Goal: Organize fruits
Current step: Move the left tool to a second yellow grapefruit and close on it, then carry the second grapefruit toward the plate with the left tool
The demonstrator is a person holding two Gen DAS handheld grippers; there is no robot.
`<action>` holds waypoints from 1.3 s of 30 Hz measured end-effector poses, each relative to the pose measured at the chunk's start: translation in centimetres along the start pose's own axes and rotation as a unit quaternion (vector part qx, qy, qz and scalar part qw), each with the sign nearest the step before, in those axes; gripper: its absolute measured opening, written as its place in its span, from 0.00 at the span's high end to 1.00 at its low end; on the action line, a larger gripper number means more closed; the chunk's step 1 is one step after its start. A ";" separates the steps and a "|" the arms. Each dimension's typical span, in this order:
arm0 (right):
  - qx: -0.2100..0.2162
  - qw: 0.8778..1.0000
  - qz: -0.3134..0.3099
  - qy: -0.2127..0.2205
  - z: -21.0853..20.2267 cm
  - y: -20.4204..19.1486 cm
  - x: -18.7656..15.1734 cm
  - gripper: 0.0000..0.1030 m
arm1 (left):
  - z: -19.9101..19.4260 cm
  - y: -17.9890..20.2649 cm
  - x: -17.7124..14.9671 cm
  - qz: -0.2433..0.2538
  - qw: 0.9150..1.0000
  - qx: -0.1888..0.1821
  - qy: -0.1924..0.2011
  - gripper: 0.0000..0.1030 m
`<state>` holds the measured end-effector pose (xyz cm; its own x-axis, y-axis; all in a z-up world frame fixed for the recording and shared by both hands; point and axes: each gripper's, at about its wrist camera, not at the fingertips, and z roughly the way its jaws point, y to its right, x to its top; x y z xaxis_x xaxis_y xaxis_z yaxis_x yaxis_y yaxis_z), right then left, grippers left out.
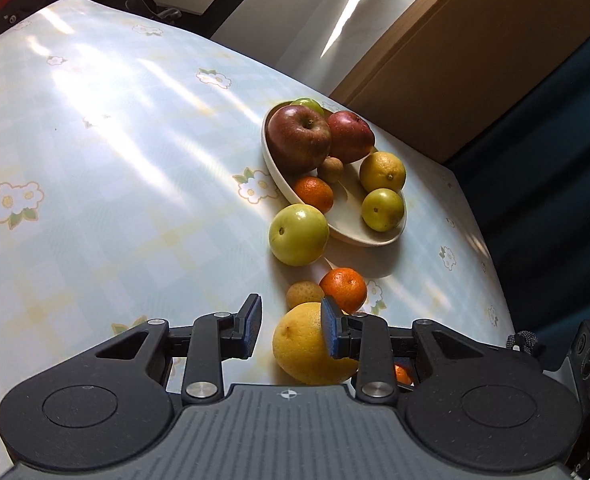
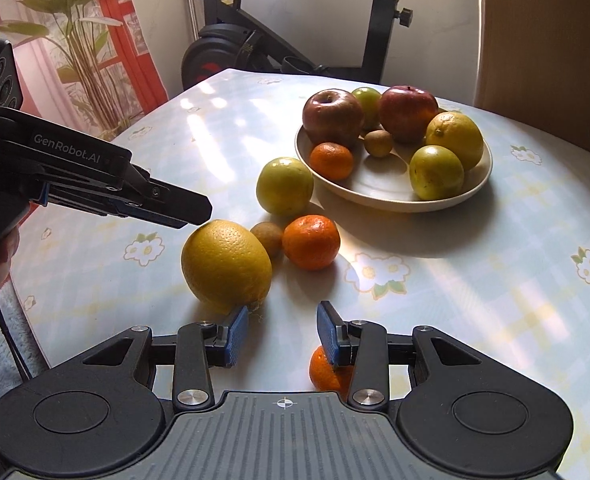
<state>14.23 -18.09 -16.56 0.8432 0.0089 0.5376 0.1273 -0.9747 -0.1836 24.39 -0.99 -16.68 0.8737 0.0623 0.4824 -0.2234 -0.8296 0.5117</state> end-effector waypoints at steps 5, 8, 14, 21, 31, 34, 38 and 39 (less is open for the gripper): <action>0.001 1.000 -0.016 -0.007 0.2 -0.6 0.1 0.65 | 0.6 -0.2 -0.5 -0.013 1.000 -0.016 -0.003 0.67; 0.006 1.000 -0.021 -0.010 0.4 -0.8 0.2 0.65 | 0.7 -0.2 -0.6 -0.019 1.000 -0.024 -0.005 0.67; 0.012 0.999 -0.036 -0.016 1.1 -1.4 0.4 0.64 | 0.9 -0.2 -0.7 -0.030 0.999 -0.041 -0.010 0.67; 0.023 0.999 -0.043 -0.014 1.8 -1.9 0.7 0.61 | 1.3 -0.1 -0.7 -0.032 0.998 -0.049 -0.007 0.67; 0.032 0.999 -0.021 -0.010 2.9 -1.7 1.4 0.55 | 1.9 -0.4 -0.7 -0.046 0.997 -0.059 -0.012 0.61; 0.036 0.999 -0.010 -0.009 3.1 -1.4 1.4 0.55 | 2.0 -0.4 -0.7 -0.045 0.997 -0.060 -0.010 0.61; 0.040 0.999 -0.001 -0.005 3.1 -1.2 1.2 0.55 | 2.1 -0.5 -0.8 -0.047 0.997 -0.062 -0.007 0.60; 0.040 0.999 0.000 -0.004 3.1 -1.2 1.2 0.55 | 2.1 -0.6 -0.8 -0.049 0.997 -0.063 -0.007 0.60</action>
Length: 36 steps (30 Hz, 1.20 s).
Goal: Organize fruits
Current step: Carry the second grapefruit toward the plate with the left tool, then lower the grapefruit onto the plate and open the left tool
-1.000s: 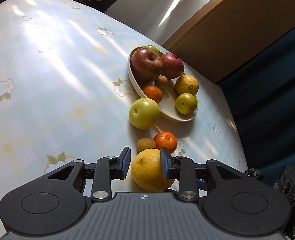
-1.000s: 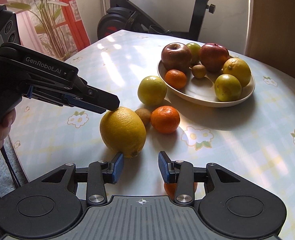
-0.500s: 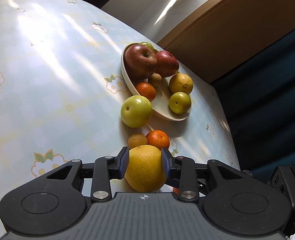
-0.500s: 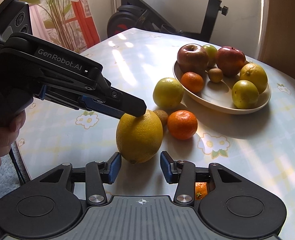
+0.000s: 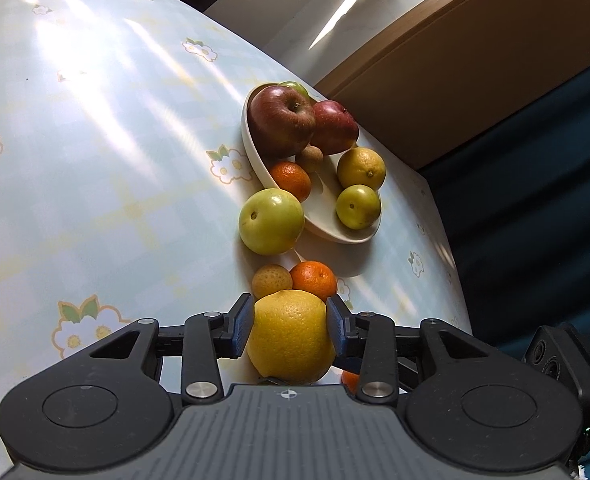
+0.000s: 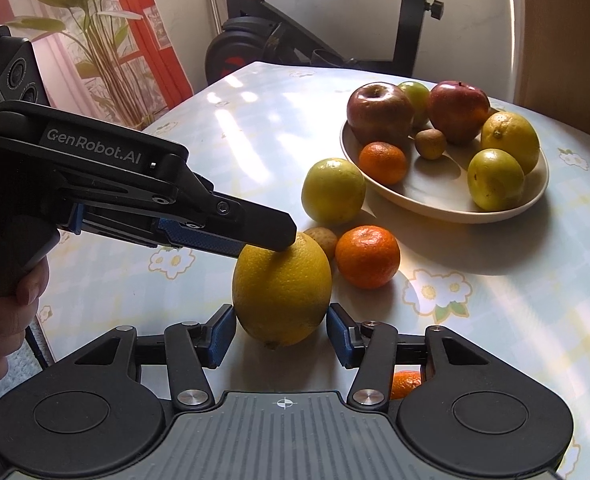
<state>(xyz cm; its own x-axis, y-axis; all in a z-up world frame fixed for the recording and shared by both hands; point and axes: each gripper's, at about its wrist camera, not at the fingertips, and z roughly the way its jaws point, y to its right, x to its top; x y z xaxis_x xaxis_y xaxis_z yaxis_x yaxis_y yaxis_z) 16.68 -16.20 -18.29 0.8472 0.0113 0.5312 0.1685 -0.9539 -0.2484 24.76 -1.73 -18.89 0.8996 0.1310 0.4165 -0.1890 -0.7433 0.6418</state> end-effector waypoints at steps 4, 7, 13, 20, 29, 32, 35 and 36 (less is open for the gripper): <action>0.004 1.000 0.013 0.006 -0.1 0.3 -0.3 0.56 | 0.5 -0.8 -0.1 -0.024 1.000 -0.013 -0.006 0.51; -0.001 1.000 0.007 0.009 -0.3 0.1 -0.3 0.56 | 0.5 -0.5 -0.2 -0.021 1.000 -0.016 -0.008 0.54; -0.005 0.999 0.007 0.044 -2.2 0.6 1.0 0.56 | -0.4 1.9 0.9 0.024 1.000 -0.013 0.005 0.54; -0.022 0.997 0.001 0.071 -3.4 3.1 4.3 0.56 | 0.1 5.4 4.2 0.074 0.997 -0.014 0.013 0.54; -0.047 0.998 0.011 0.050 -0.7 7.2 7.0 0.56 | 4.7 7.3 8.7 0.087 0.996 0.001 -0.015 0.55; -0.049 0.998 0.014 0.039 0.5 7.8 7.1 0.56 | 6.3 6.9 9.4 0.079 0.996 0.010 -0.030 0.55; -0.051 0.998 0.016 0.032 1.1 8.2 7.1 0.56 | 7.4 6.6 10.0 0.075 0.996 0.017 -0.038 0.55; -0.052 0.998 0.014 0.029 1.3 8.2 7.2 0.56 | 7.5 6.5 10.1 0.074 0.996 0.017 -0.040 0.55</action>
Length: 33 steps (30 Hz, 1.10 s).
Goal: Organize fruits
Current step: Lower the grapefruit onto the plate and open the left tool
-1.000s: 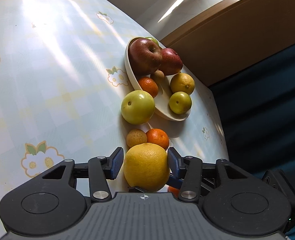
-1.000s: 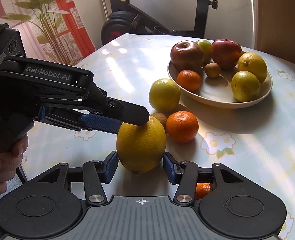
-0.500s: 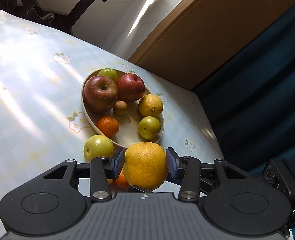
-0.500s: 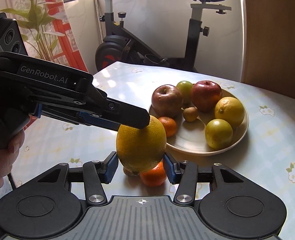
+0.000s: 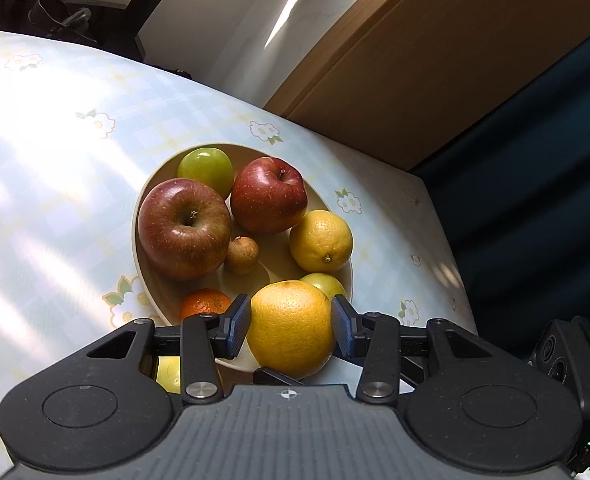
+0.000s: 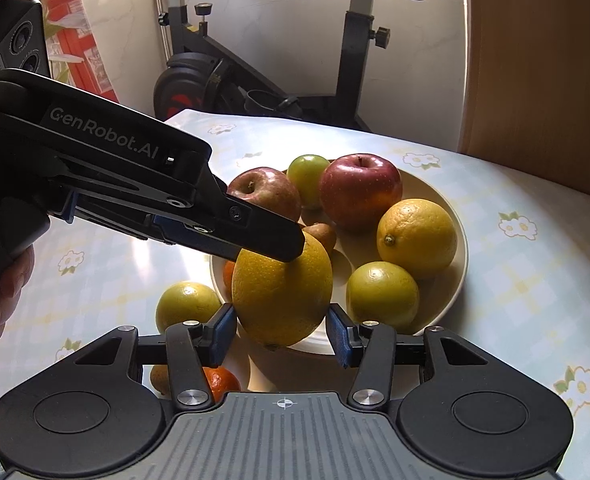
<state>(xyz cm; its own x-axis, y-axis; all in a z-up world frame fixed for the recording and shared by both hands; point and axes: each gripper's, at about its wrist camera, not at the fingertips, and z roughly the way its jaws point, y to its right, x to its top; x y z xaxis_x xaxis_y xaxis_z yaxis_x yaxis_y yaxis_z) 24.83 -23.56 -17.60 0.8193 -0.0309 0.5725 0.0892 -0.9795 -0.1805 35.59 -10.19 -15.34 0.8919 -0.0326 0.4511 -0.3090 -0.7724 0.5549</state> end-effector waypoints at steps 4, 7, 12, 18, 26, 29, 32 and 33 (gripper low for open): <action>-0.001 1.000 0.005 -0.006 0.5 0.2 0.1 0.56 | 0.5 -0.5 0.3 -0.006 1.000 0.001 -0.008 0.55; 0.000 1.000 0.014 -0.009 0.8 0.5 0.2 0.56 | 1.0 -0.4 0.5 -0.002 1.000 0.007 -0.012 0.55; 0.008 0.999 0.048 -0.014 1.0 1.4 0.3 0.56 | 1.9 -0.1 0.8 0.007 1.000 0.015 -0.014 0.57; 0.004 0.998 0.057 -0.013 0.8 1.4 0.1 0.55 | 1.6 0.0 0.8 0.011 1.000 0.017 -0.010 0.57; -0.002 0.997 0.072 0.012 -1.4 1.3 -1.0 0.55 | -1.8 0.3 0.2 0.042 0.998 0.045 0.028 0.57; -0.006 0.997 0.076 0.022 -2.4 1.1 -1.6 0.55 | -3.3 0.5 -0.6 0.066 0.994 0.072 0.045 0.57; -0.008 0.996 0.080 0.030 -3.3 0.8 -2.5 0.55 | -4.6 0.6 -1.7 0.089 0.990 0.097 0.058 0.57; -0.008 0.996 0.080 0.031 -3.6 0.6 -2.8 0.55 | -4.8 0.7 -2.0 0.093 0.988 0.103 0.062 0.57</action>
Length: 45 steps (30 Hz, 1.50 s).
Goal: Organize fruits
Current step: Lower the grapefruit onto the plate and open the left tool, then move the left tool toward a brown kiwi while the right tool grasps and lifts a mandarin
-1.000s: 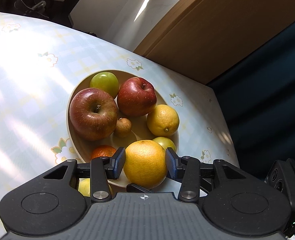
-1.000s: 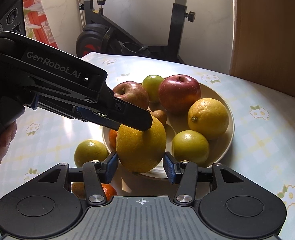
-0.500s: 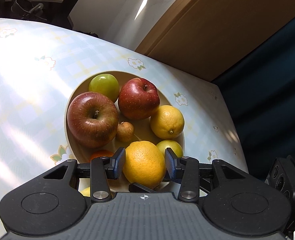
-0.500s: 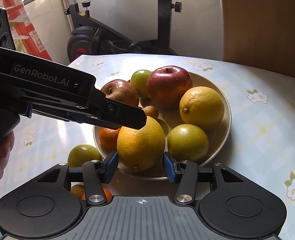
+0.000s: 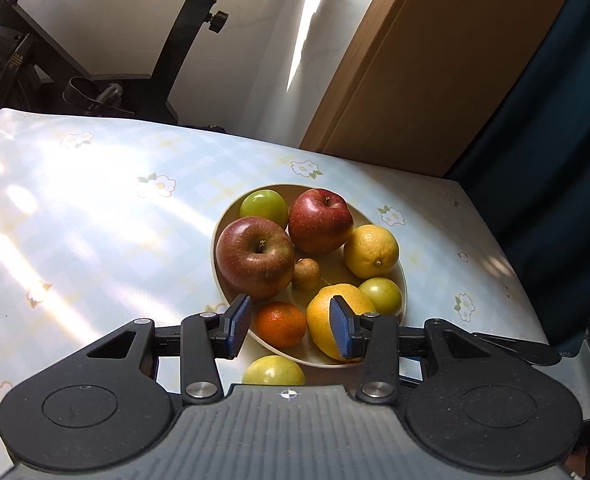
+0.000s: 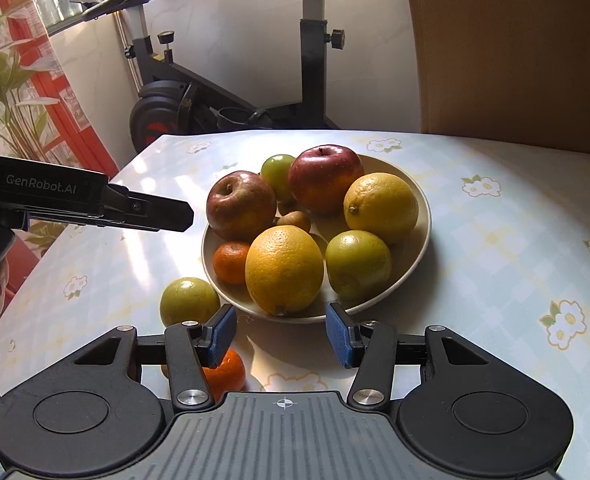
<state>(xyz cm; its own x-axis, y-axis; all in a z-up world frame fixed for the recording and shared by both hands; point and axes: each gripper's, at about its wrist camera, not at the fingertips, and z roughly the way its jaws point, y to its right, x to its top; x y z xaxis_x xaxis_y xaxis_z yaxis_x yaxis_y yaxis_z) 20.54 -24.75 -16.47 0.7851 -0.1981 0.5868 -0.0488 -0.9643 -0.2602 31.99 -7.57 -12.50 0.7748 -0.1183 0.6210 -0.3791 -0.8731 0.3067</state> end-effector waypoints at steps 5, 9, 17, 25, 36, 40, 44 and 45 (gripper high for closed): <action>-0.003 1.000 -0.003 0.001 -1.4 -0.7 -2.0 0.55 | -1.6 -0.2 -2.0 -0.001 1.000 0.023 0.015 0.57; -0.006 1.000 -0.004 -0.001 -2.5 -1.3 -3.9 0.55 | -2.5 -0.4 -3.7 -0.001 0.999 0.038 0.022 0.57; -0.012 1.000 -0.024 -0.011 -4.1 -2.1 -6.9 0.55 | -3.4 0.0 -6.0 -0.004 0.999 0.045 0.019 0.57; -0.025 0.999 -0.043 -0.022 -4.4 -2.4 -9.0 0.57 | -3.7 0.3 -8.4 -0.002 0.998 0.062 0.018 0.57; -0.013 1.000 -0.026 -0.002 -4.7 -1.3 -9.2 0.69 | -2.6 1.1 -9.6 0.028 0.999 0.042 0.004 0.61; -0.014 1.000 -0.015 0.010 -5.0 -0.8 -8.7 0.69 | -1.7 1.6 -9.8 0.055 0.998 0.044 0.001 0.62; -0.015 1.000 -0.010 0.017 -5.1 -0.4 -8.4 0.69 | -0.9 1.9 -9.6 0.075 0.996 0.041 -0.005 0.63; -0.016 1.000 -0.010 0.018 -5.1 -0.4 -8.3 0.69 | -0.7 1.9 -9.6 0.078 0.996 0.039 -0.006 0.63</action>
<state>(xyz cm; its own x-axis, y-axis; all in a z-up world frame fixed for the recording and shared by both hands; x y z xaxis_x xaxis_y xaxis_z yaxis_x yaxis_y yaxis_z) 10.88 -23.61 -17.31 0.7640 -0.1848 0.6182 -0.0539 -0.9730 -0.2243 23.49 -7.77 -17.33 0.7155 -0.2608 0.6481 -0.4558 -0.8773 0.1501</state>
